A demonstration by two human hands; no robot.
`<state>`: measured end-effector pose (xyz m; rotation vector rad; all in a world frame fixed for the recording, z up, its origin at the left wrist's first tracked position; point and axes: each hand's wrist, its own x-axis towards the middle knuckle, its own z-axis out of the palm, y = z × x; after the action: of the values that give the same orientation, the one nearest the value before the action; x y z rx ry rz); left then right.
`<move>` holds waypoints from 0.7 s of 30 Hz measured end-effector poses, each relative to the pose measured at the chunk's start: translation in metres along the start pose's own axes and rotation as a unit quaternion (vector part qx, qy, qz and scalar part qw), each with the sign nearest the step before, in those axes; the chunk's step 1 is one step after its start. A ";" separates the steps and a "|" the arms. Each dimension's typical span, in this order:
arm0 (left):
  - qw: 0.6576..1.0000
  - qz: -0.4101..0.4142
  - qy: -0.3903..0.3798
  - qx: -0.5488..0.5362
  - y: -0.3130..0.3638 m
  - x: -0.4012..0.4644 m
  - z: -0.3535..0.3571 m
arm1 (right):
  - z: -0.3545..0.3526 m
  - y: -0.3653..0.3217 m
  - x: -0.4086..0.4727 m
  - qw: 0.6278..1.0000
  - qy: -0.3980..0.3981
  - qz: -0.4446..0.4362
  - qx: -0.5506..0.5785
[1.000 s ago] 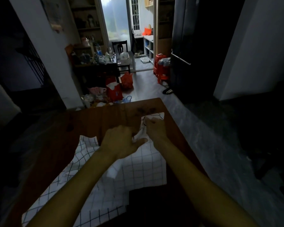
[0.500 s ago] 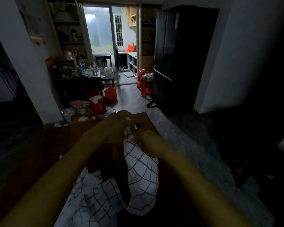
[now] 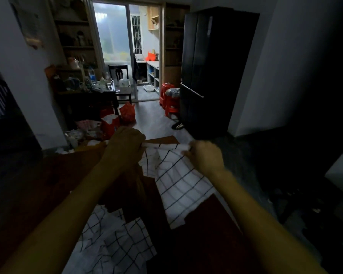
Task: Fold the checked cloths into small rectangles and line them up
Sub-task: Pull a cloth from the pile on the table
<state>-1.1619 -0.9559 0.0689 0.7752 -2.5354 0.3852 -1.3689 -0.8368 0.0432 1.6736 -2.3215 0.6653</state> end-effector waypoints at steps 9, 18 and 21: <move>0.996 -0.053 0.074 -0.010 0.031 -0.046 0.012 | 0.013 0.024 -0.036 0.968 0.233 -0.088 0.020; 0.987 -0.002 -0.032 -0.158 0.084 -0.116 0.071 | 0.057 0.082 -0.140 0.989 0.111 -0.088 0.034; 0.975 0.016 -0.086 -0.203 0.102 -0.142 0.093 | 0.079 0.101 -0.179 0.996 0.064 -0.053 0.036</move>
<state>-1.1492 -0.8455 -0.0948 0.6307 -2.6595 -0.1978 -1.3958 -0.6963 -0.1249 1.7171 -2.1285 0.8175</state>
